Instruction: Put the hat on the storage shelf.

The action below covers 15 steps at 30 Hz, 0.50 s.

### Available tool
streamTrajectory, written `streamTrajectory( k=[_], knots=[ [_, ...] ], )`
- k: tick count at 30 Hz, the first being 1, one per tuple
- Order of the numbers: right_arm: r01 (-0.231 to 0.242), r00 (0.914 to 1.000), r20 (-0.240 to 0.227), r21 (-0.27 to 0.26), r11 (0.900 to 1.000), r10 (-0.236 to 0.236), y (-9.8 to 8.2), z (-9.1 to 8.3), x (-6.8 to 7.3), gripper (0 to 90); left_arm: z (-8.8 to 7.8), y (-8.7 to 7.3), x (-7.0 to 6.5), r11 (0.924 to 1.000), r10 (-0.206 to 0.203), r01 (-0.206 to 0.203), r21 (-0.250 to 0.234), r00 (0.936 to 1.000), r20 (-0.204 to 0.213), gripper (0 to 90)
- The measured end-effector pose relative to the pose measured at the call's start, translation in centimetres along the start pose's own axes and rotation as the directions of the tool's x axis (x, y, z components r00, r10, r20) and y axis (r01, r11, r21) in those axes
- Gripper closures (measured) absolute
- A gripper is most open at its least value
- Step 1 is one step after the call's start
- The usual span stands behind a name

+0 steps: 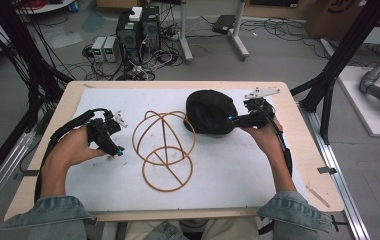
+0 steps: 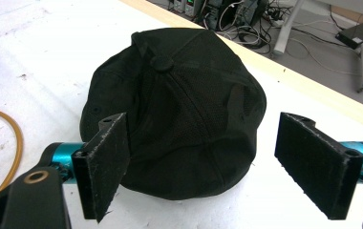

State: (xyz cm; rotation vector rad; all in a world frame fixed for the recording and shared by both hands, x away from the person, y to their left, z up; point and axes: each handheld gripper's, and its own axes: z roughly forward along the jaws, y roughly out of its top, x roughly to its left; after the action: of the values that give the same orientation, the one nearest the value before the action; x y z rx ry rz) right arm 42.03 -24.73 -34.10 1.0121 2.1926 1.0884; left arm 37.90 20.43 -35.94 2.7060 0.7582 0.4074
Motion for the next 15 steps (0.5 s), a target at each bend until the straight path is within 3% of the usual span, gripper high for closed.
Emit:
streamTrajectory(
  k=[15],
  knots=[
    [0.002,1.0,0.003,-0.007,1.0,-0.002,0.01,-0.22,-0.06,19.7,-0.11,0.09,0.02,1.0,0.004,-0.004,0.001,1.0,0.002,27.3]
  ],
)
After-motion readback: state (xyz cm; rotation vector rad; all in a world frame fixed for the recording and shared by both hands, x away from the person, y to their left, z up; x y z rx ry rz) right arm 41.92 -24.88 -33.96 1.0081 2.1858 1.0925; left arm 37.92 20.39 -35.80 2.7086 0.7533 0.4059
